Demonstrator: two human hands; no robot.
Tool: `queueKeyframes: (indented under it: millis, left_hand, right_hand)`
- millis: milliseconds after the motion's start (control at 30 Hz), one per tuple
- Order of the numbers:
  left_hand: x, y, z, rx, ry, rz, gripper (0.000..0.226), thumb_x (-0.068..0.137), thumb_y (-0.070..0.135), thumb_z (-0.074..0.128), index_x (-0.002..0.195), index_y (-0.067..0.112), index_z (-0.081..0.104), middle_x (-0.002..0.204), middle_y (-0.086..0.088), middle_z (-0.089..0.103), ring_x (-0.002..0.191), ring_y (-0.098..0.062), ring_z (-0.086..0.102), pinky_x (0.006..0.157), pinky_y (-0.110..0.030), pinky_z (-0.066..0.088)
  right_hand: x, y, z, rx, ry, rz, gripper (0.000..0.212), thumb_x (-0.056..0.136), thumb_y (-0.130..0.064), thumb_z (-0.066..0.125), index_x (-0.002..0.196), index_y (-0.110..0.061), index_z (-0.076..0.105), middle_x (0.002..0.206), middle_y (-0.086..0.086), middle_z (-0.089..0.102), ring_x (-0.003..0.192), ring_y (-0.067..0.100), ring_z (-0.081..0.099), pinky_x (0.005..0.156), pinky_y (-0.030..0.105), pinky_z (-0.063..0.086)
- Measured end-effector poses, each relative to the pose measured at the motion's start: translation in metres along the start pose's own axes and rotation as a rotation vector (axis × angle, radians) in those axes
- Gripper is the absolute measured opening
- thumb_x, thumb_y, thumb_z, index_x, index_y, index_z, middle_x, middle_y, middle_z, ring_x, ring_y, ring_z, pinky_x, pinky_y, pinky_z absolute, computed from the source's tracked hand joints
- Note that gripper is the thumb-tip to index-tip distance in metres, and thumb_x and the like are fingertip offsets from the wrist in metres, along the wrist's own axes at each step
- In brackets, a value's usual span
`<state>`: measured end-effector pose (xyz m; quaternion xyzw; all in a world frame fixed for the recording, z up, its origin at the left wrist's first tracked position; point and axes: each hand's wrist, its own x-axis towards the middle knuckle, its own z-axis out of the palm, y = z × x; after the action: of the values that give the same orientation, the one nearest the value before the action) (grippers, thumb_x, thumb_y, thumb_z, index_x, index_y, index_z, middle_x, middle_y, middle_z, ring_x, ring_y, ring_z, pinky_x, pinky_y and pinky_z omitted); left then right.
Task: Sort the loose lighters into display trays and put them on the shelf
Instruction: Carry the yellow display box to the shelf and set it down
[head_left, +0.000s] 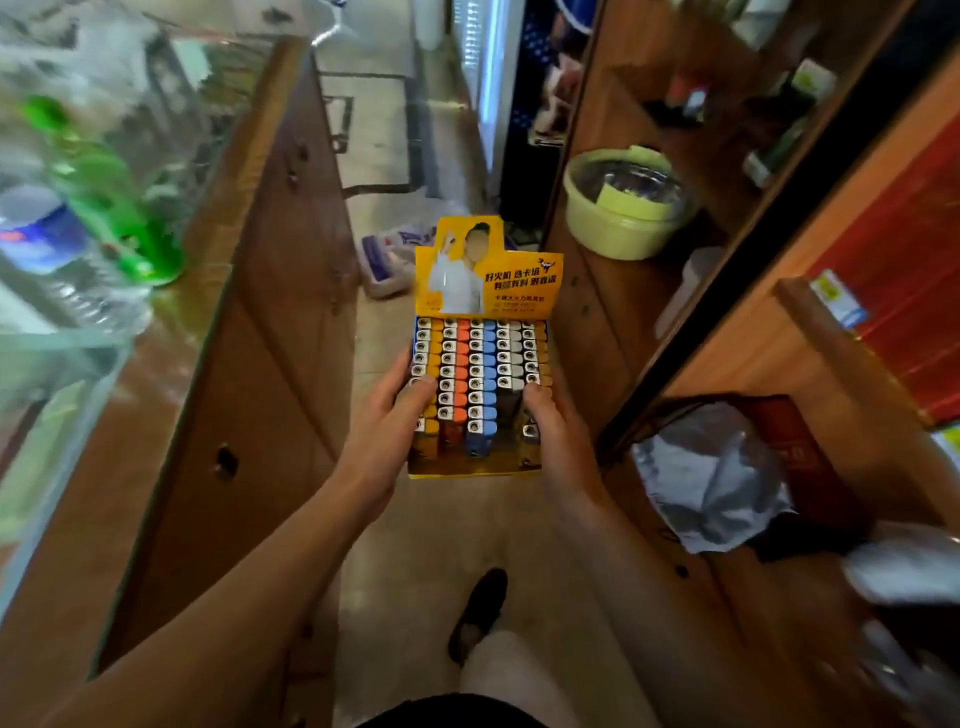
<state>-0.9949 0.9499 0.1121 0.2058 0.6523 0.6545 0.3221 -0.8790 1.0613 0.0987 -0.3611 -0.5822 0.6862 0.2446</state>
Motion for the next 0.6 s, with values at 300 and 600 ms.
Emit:
queueKeyframes:
  millis: [300, 600]
  left_hand:
    - [0.168, 0.012, 0.053, -0.027, -0.131, -0.044, 0.036, 0.103, 0.024, 0.046, 0.134, 0.039, 0.053, 0.114, 0.010, 0.072, 0.099, -0.008, 0.070, 0.067, -0.018, 0.056]
    - [0.327, 0.037, 0.113, -0.015, -0.199, -0.026, 0.039, 0.102, 0.027, 0.047, 0.139, 0.038, 0.052, 0.125, 0.008, 0.068, 0.113, -0.013, 0.065, 0.093, -0.040, 0.052]
  right_hand:
    - [0.150, -0.019, -0.031, 0.073, 0.130, 0.007, 0.025, 0.097, -0.040, 0.051, 0.119, -0.046, 0.063, 0.114, -0.015, 0.070, 0.110, 0.011, 0.065, 0.096, 0.045, 0.052]
    - [0.303, -0.062, -0.071, 0.110, 0.197, 0.058, 0.016, 0.093, -0.045, 0.058, 0.097, -0.056, 0.069, 0.111, -0.014, 0.071, 0.107, 0.012, 0.067, 0.094, 0.043, 0.052]
